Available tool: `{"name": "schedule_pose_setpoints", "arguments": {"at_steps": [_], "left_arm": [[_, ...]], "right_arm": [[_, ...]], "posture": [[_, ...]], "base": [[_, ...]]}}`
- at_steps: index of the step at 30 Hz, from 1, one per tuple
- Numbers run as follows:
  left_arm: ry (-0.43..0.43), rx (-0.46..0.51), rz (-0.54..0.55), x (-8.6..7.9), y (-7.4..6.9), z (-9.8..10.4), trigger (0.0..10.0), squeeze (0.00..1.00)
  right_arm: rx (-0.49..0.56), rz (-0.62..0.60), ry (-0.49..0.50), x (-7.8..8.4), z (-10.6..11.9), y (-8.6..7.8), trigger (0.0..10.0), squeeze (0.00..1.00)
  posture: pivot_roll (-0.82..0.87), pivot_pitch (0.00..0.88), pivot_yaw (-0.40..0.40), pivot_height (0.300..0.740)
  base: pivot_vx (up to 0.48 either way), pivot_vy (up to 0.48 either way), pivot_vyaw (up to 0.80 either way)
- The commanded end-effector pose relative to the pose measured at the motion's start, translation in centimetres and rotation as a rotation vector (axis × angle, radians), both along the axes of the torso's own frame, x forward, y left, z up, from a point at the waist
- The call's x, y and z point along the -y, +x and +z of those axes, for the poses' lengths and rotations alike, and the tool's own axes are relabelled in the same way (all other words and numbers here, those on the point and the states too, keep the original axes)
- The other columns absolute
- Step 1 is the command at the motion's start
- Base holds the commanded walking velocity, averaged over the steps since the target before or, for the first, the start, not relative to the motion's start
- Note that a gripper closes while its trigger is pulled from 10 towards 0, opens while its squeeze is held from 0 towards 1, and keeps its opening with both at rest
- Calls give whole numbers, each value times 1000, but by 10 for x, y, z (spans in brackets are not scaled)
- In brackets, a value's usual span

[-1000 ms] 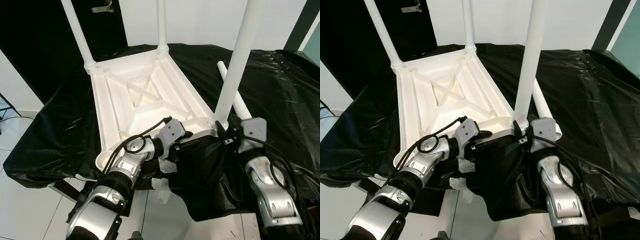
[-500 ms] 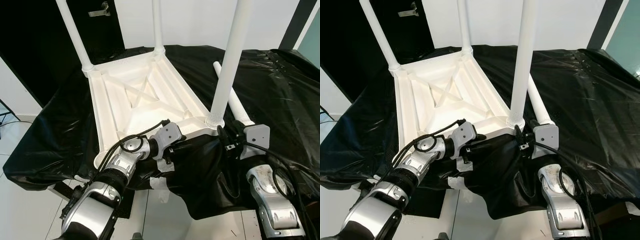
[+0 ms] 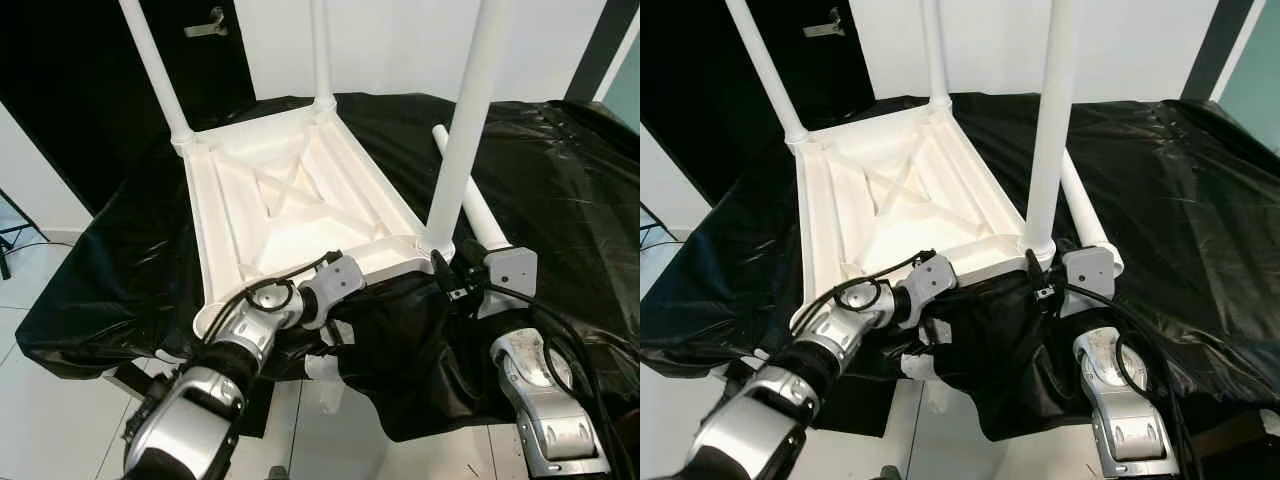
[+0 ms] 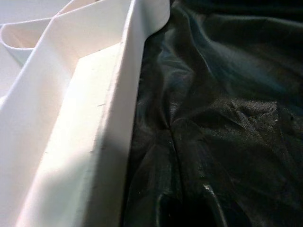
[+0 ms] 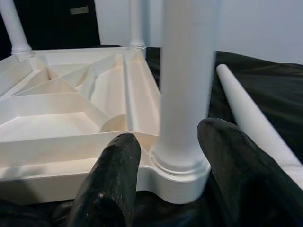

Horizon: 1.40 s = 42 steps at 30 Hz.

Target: Building children table

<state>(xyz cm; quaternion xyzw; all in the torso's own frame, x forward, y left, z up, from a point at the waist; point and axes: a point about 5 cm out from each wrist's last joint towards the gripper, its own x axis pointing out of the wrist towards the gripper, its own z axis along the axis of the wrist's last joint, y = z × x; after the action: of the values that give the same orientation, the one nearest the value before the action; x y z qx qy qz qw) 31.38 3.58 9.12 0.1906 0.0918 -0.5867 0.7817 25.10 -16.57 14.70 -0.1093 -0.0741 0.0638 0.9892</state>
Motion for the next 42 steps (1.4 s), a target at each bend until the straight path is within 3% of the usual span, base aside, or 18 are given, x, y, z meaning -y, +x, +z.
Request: {"name": "schedule_pose_setpoints", "arguments": {"at_steps": [1,2,3,4,6,7,8,9,10,11,17,18,19,24,35,40,42], "left_arm": [[-18,-40,-55,16,-10,-5,0,0],[-18,-40,-55,16,-10,-5,0,0],[-30,-31,-51,21,-10,-3,1412,0],[-40,-17,-34,24,-8,-1,8314,0],[-52,-5,-14,26,-5,2,8314,0],[-81,-1,0,27,-2,8,10000,0],[-120,-7,-2,26,0,14,10000,0],[-160,-22,-8,23,2,19,10000,365],[-160,-22,-8,23,2,19,10000,365],[-187,-37,-17,20,2,22,10000,1000],[-152,3,0,4,3,21,10000,1000],[-153,13,18,0,5,21,10000,196],[-161,24,40,-3,7,23,10000,0],[-177,61,130,-16,15,28,10000,0],[-152,82,185,-30,22,28,10000,0],[-121,90,207,-45,28,32,10000,0],[-54,65,202,-50,27,24,10000,0]], "right_arm": [[-8,9,-4,-2,0,0,10000,0],[-8,9,-4,-2,0,0,10000,0],[-9,8,-5,-2,1,-1,10000,0],[-9,9,-5,-2,1,-1,10000,0],[-9,10,-6,-2,1,-1,10000,0],[-10,10,-6,-3,1,-2,10000,0],[-12,10,-7,-2,0,-2,10000,0],[-15,10,-7,-2,0,-3,10000,0],[-15,10,-7,-2,0,-3,10000,0],[-17,10,-7,-2,0,-3,10000,0],[-17,-16,-5,3,0,-8,10000,0],[-14,-38,-1,7,0,-11,10000,0],[-13,-65,7,11,-1,-16,10000,0],[-22,-148,-2,23,-11,-31,10000,0],[-28,-184,0,26,-14,-36,10000,0],[-38,-191,-2,27,-17,-39,10000,0],[-39,-193,-3,27,-17,-39,10000,0]], "posture": [[54,0,60,740],[54,0,60,740],[52,0,61,740],[52,0,61,740],[52,0,61,740],[49,0,62,740],[48,0,62,740],[49,0,62,740],[49,0,62,740],[49,0,62,740],[58,0,59,740],[66,0,55,740],[72,0,52,740],[78,0,53,740],[66,0,63,740],[63,0,64,740],[64,0,65,740]], "base": [[0,0,0],[0,0,0],[0,0,0],[0,0,0],[0,0,0],[0,0,0],[0,0,0],[0,0,0],[0,0,0],[0,0,0],[0,0,0],[0,0,0],[0,0,0],[0,0,0],[0,0,0],[0,0,0],[0,0,0]]}}
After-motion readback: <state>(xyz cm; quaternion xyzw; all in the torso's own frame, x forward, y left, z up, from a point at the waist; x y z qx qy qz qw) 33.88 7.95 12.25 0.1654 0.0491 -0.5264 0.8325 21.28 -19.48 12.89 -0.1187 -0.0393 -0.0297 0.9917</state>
